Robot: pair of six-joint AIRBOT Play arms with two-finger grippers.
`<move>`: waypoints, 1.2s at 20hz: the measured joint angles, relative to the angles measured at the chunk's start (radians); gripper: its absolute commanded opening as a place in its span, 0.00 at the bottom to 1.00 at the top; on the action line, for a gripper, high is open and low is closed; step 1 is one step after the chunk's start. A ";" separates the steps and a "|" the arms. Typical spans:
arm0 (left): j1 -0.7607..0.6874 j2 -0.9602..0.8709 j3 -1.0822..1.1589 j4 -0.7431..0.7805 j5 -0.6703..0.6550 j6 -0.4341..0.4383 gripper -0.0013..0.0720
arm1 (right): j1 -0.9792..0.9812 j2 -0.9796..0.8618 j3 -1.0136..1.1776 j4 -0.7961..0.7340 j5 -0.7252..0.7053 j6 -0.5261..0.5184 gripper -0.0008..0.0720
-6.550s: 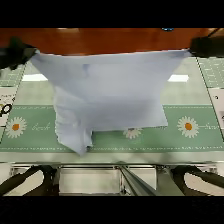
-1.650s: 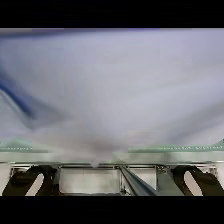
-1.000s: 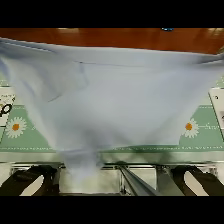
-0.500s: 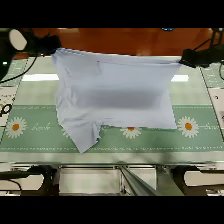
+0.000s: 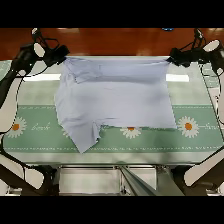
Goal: Fold the shirts.
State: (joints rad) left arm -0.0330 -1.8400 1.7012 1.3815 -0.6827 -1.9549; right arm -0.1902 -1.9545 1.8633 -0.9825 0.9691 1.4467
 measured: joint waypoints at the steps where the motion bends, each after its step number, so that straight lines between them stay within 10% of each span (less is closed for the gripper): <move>1: 0.005 -0.007 0.005 -0.017 -0.003 0.012 0.04 | 0.000 -0.008 0.005 0.002 0.006 0.002 0.04; 12: 0.050 -0.020 0.037 -0.193 -0.445 0.363 0.04 | -0.003 -0.024 0.019 -0.093 0.273 -0.043 0.04; 24: 0.096 -0.033 -0.006 -0.151 -0.558 0.422 0.04 | -0.002 -0.056 0.019 -0.150 0.372 -0.017 0.04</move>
State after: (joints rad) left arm 0.0631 -1.8729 1.6955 1.2304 -1.2407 -1.5326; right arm -0.1925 -2.0109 1.8824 -1.1328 1.3415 1.4296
